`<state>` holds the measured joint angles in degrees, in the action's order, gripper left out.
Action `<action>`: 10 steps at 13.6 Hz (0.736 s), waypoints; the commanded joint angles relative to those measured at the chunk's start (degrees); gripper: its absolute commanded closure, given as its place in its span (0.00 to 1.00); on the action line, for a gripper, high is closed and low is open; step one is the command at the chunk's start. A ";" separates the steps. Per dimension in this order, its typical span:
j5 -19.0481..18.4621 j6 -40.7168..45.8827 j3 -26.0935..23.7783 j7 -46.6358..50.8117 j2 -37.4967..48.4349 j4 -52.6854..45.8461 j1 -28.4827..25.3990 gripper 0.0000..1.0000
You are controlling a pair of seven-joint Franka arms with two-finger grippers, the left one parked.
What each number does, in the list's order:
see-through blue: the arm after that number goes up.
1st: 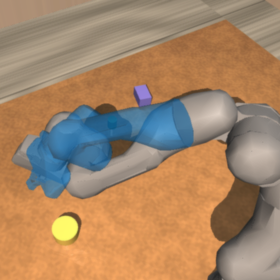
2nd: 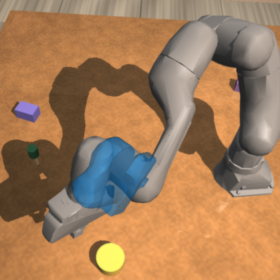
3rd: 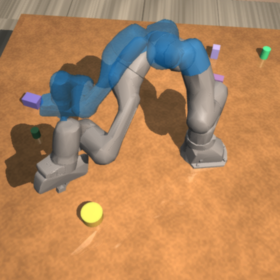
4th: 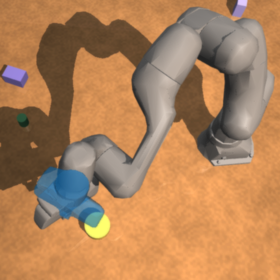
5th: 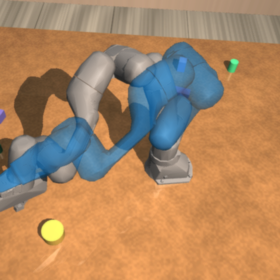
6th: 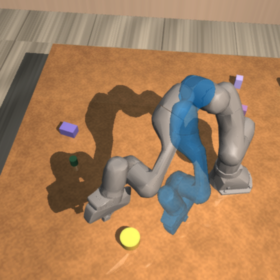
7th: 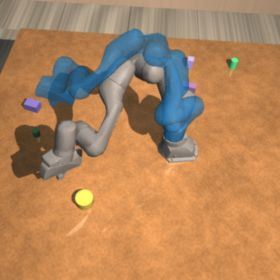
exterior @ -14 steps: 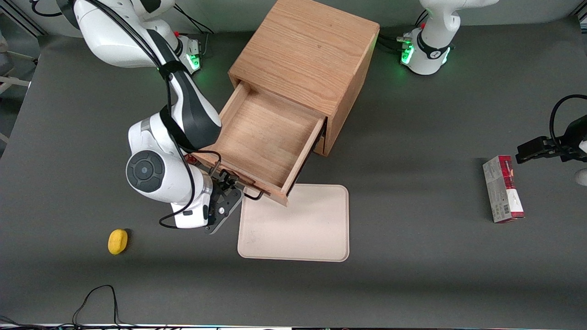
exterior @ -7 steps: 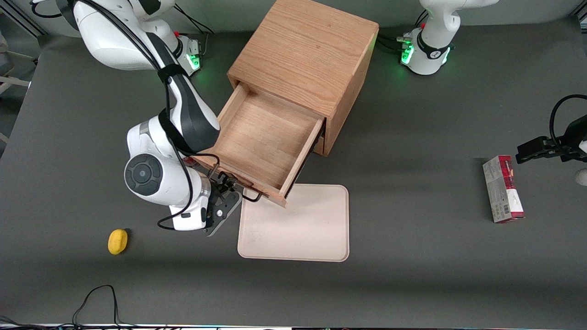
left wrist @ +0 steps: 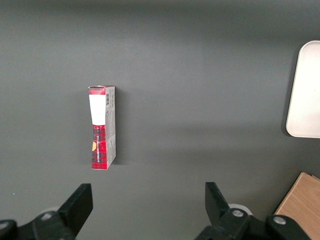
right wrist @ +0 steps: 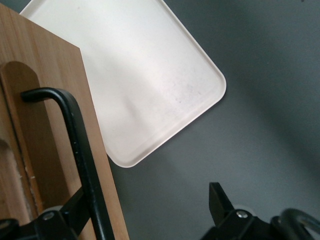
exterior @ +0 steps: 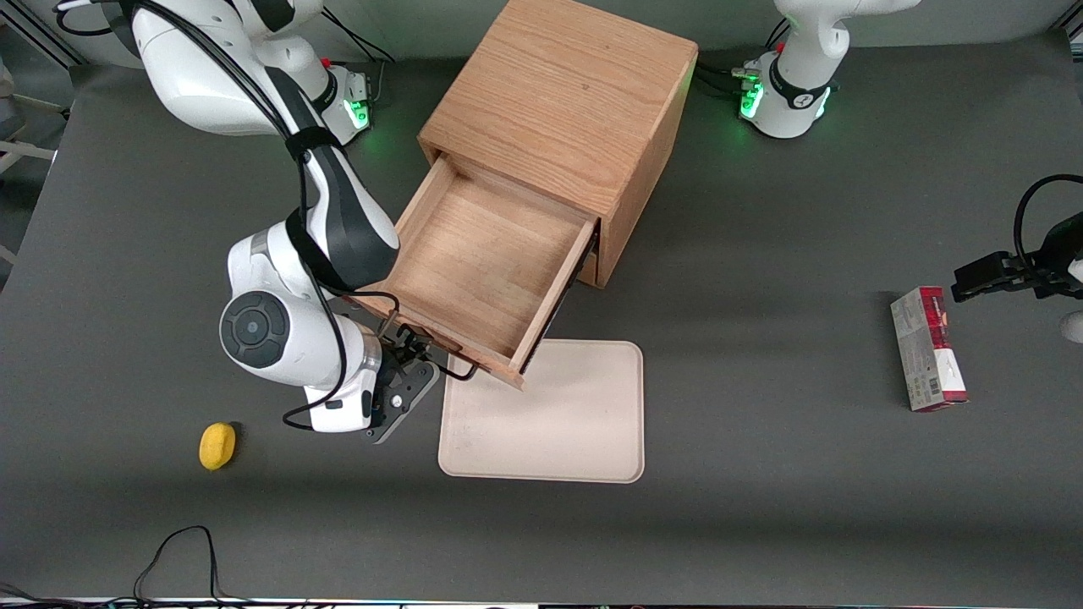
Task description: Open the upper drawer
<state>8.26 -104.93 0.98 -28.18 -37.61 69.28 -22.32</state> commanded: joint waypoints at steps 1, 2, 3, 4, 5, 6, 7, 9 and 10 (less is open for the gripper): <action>-0.52 1.73 -0.36 -0.03 0.26 -4.23 0.70 0.00; -0.52 3.58 -0.37 -0.03 0.34 -6.42 0.61 0.00; -0.52 5.34 -0.37 -0.03 0.35 -8.53 0.61 0.00; -0.52 6.83 -0.37 -0.03 0.52 -10.12 0.61 0.00; -0.61 7.72 -0.28 0.06 1.30 -10.83 0.61 0.00; -0.70 7.81 -0.10 0.06 2.53 -10.84 0.61 0.00; -0.96 8.34 0.16 0.23 3.85 -10.84 0.61 0.00; -1.75 9.65 0.34 1.80 6.83 -10.49 0.78 0.00; -3.41 10.88 0.34 4.43 8.59 -10.22 0.96 0.00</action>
<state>7.41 -96.34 1.34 -27.19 -32.42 58.41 -21.57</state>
